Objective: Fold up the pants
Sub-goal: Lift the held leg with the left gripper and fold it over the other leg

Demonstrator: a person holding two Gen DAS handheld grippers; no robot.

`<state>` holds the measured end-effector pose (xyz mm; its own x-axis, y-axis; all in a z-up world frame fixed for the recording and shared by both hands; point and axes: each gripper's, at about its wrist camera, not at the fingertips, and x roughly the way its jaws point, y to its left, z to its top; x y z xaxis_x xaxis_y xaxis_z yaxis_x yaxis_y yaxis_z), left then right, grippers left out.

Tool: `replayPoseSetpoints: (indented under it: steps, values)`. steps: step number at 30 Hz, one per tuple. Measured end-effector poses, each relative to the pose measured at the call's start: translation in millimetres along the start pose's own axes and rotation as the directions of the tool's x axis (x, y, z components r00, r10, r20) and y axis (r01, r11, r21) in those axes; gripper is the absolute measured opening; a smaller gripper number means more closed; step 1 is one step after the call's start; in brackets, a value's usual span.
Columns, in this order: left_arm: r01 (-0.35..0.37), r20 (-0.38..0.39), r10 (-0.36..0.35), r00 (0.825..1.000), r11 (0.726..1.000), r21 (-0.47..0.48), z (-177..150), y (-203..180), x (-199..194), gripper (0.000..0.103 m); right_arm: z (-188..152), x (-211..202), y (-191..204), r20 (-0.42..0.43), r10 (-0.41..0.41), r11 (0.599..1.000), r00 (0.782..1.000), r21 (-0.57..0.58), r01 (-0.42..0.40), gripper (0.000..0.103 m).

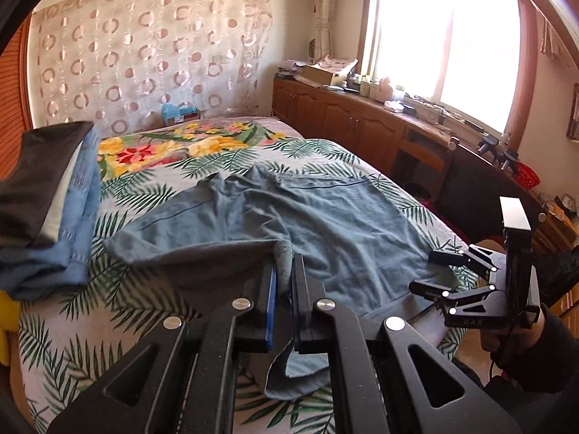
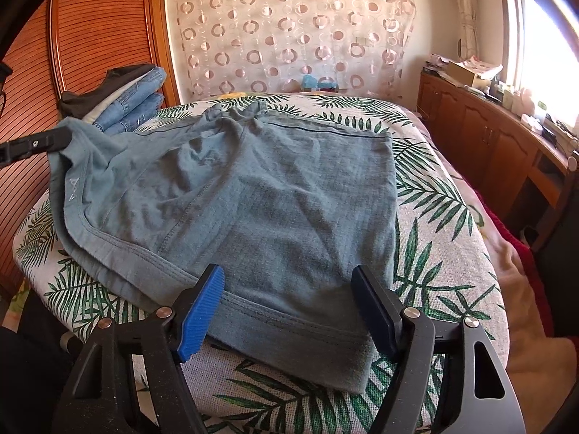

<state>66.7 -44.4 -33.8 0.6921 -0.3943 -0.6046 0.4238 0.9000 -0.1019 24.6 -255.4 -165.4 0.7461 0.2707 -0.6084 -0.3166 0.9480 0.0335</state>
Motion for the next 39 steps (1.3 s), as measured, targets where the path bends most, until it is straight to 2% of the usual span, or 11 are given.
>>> replayPoseSetpoints:
  steps: [10,17,25,28,30,37,38,39]
  values:
    - [0.072,0.018,-0.073,0.997,0.996,0.062,34,-38,16,0.008,0,-3,-8,0.018,0.000,1.000,1.000,0.012,0.000,0.074]
    - [0.120,0.003,-0.121,0.993,0.988,0.094,44,-65,30,0.008,-1,-8,-18,0.034,-0.003,1.000,0.999,0.026,0.002,0.074]
    - [0.129,-0.051,-0.126,0.991,0.990,0.051,39,-64,53,0.008,-3,-13,-27,0.049,-0.009,0.999,0.999,0.042,0.007,0.074]
    - [0.102,-0.073,-0.099,0.992,0.994,0.037,34,-57,60,0.023,-5,-12,-28,0.049,-0.010,0.999,0.999,0.046,0.008,0.074]
    - [0.092,-0.069,-0.089,0.994,0.995,0.028,31,-52,59,0.044,-6,-10,-26,0.048,-0.011,0.999,0.999,0.049,0.009,0.074]
    - [0.068,-0.068,-0.067,0.995,0.998,0.005,20,-33,49,0.047,-3,-8,-24,0.043,-0.007,0.999,0.999,0.045,0.005,0.074]
    - [0.060,-0.070,-0.060,0.996,0.998,0.002,17,-30,49,0.053,-3,-8,-24,0.044,-0.008,0.999,0.999,0.044,0.006,0.074]
    - [0.048,-0.072,-0.049,0.996,0.999,-0.004,14,-25,49,0.073,-2,-9,-24,0.045,-0.006,0.999,0.999,0.044,0.005,0.074]
